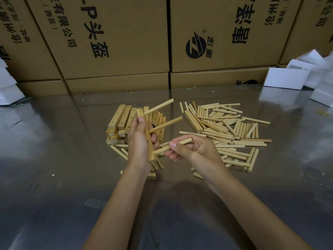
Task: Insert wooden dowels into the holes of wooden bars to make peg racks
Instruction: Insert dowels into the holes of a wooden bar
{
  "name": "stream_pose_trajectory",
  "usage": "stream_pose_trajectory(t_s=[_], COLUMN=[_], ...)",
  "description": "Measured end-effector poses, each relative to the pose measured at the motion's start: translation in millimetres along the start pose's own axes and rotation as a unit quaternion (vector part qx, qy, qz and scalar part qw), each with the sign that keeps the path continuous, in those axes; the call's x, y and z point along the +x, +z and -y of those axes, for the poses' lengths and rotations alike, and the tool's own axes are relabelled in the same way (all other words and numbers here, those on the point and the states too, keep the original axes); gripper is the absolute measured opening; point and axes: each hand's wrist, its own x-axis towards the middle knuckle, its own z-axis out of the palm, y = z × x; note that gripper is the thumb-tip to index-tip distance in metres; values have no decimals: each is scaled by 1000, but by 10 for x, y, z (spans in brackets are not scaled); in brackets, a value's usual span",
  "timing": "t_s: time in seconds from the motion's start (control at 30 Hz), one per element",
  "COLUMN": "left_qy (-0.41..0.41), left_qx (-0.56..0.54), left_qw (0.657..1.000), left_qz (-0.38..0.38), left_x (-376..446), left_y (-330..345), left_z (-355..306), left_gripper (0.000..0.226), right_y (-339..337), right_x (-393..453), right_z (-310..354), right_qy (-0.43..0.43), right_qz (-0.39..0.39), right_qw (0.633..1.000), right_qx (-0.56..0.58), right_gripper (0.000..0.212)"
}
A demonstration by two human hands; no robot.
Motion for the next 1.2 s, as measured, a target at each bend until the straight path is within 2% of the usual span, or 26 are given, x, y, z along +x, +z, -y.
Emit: stream_pose_trajectory(t_s=[0.1, 0.63, 0.97, 1.07, 1.2], left_qy=[21, 42, 46, 40, 19], left_qx=[40, -17, -26, -27, -74], left_qw=[999, 998, 998, 999, 997], left_qz=[5, 33, 22, 1, -6], left_x=[-23, -14, -10, -8, -27], left_y=[18, 15, 36, 49, 79], left_z=[32, 37, 3, 22, 46], left_gripper=[36, 37, 34, 35, 33], right_y=[12, 20, 25, 110, 202], right_x=[4, -1, 28, -16, -45], right_z=[-7, -90, -37, -55, -107], right_qy=[-14, 28, 52, 82, 92], right_qz=[-8, -26, 2, 15, -10], right_qw=[999, 997, 996, 995, 995], right_qx=[-29, 61, 77, 52, -30], right_gripper=[7, 14, 18, 33, 28])
